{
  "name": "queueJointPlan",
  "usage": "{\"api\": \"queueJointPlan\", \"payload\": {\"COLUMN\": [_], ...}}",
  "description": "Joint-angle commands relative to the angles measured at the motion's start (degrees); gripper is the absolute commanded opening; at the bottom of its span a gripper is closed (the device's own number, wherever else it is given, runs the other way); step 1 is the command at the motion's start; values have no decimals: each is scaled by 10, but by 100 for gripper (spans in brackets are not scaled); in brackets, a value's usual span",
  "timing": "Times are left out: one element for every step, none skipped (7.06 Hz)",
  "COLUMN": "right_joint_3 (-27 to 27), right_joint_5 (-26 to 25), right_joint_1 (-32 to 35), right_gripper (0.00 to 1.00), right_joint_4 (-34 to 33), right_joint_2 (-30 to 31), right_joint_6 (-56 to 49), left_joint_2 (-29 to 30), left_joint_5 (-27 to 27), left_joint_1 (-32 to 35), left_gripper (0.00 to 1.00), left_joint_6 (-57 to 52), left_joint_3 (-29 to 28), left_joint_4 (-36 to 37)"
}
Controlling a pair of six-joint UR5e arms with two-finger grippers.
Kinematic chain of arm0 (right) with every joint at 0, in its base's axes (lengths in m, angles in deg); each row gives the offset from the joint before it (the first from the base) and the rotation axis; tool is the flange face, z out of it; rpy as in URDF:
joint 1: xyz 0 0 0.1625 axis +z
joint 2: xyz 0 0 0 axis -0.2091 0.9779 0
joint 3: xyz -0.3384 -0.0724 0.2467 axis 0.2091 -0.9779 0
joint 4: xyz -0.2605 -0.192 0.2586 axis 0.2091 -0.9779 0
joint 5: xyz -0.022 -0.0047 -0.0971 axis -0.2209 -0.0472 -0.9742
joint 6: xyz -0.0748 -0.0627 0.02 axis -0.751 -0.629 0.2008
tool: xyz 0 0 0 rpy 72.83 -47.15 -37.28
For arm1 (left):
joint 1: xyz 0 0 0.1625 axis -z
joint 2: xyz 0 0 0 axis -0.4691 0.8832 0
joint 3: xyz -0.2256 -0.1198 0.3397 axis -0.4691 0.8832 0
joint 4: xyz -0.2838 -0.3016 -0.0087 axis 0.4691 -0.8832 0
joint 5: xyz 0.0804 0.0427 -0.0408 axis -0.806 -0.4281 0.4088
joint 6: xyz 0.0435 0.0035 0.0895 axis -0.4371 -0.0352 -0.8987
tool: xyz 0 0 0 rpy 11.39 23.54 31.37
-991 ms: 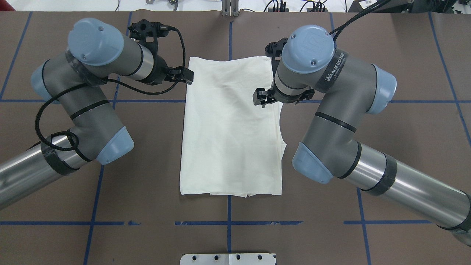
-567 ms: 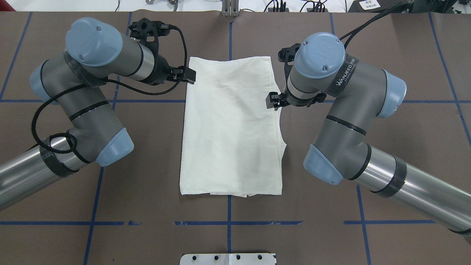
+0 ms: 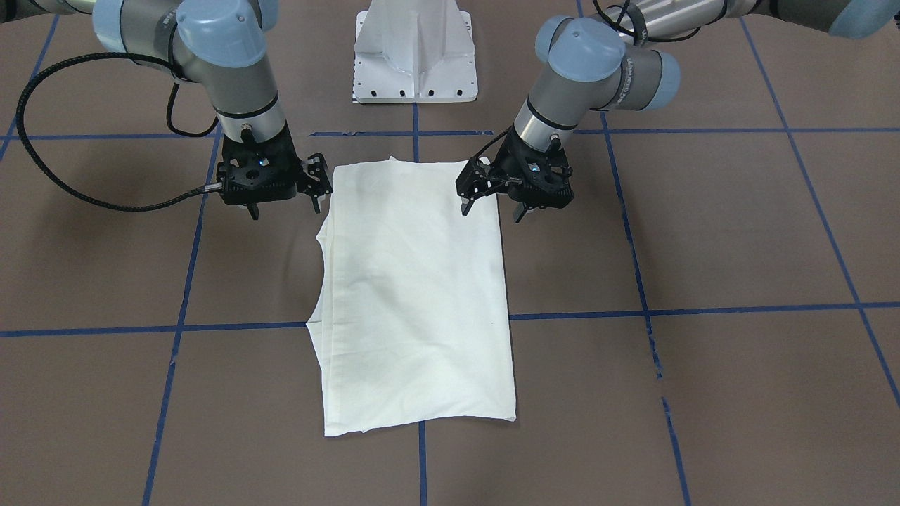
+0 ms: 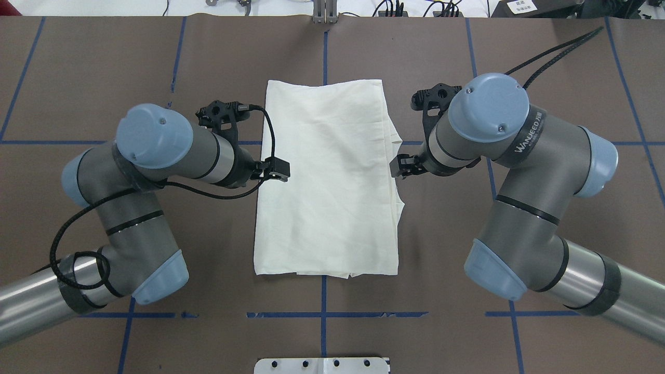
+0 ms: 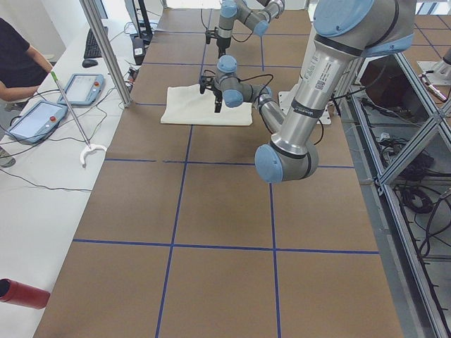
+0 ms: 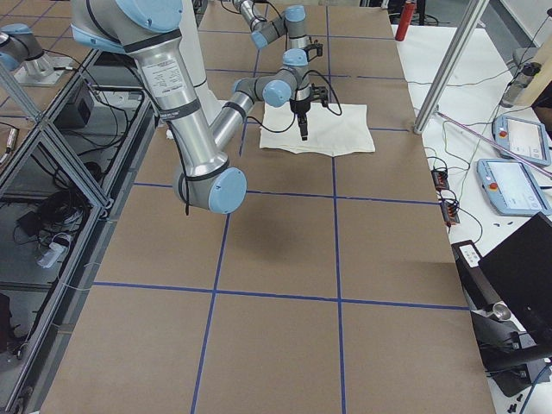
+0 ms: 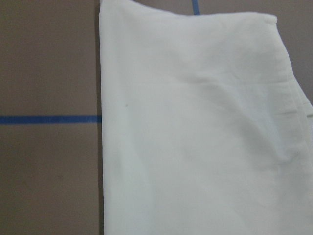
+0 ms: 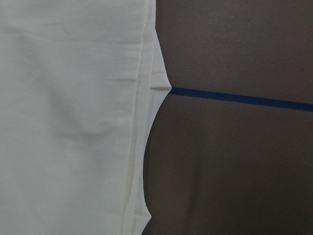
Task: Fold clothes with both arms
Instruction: 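Lower both grippers to the shirt corners nearest the robot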
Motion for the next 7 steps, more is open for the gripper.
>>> {"api": "queueJointPlan", "payload": {"right_joint_3": [16,18,20,19,19,17,18], "right_joint_5": [28,27,29,29,29,29,29], "right_joint_1": [-9,-17,-18,-18,-19,-19,-19], "right_gripper": [100,100,100,100,100,100,100], "right_joint_4": [1,1,1,1,1,2,1], "right_joint_2": [17,17,17,17,17,17,17], "right_joint_6": [46,50,50,50,50,49,49], "left_joint_2": [-32,-35,-33,-33,-31,-31,-31], "left_joint_5": [-38,-56,-74,-78,-82,-95,-100], "left_joint_1": [-57,-85,-104,-121,-135,-144,-151], "left_gripper": [96,86,81,75,73,72,72], "left_joint_6": [112,131,146,154,154,155,155], "left_joint_3": [31,56,79,80,68,64,57], "left_joint_4": [18,70,113,119,119,119,120]}}
